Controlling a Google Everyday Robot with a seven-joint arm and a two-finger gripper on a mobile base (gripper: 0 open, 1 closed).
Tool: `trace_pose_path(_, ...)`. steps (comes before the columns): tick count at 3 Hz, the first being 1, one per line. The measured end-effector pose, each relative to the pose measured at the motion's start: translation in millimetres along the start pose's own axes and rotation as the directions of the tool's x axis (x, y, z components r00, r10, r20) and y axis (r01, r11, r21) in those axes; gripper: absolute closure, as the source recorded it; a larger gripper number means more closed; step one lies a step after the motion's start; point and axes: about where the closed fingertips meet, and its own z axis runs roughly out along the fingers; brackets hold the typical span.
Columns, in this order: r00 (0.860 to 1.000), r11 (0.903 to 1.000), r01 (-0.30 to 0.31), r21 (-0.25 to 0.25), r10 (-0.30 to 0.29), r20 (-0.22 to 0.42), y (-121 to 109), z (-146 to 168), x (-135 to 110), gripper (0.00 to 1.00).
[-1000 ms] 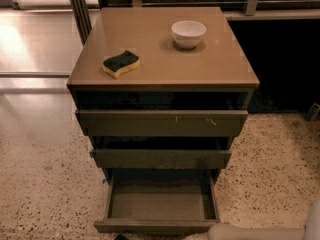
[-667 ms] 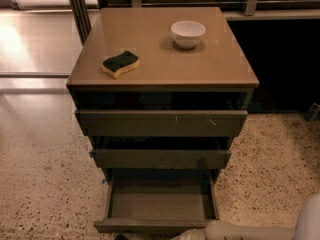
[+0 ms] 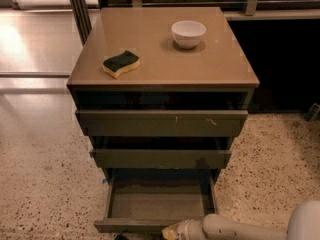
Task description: Close bottom drawer
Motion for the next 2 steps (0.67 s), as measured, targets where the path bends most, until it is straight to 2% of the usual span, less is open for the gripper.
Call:
trace_pose_path(1,1.000,1.0000,-0.001,0.002,0.001,0.000,-0.3,0.6,0.1,1.00)
trace_pose_path(2,1.000,0.9986,-0.010,0.053,0.009,0.010,-17.3,3.0,-4.9,1.00)
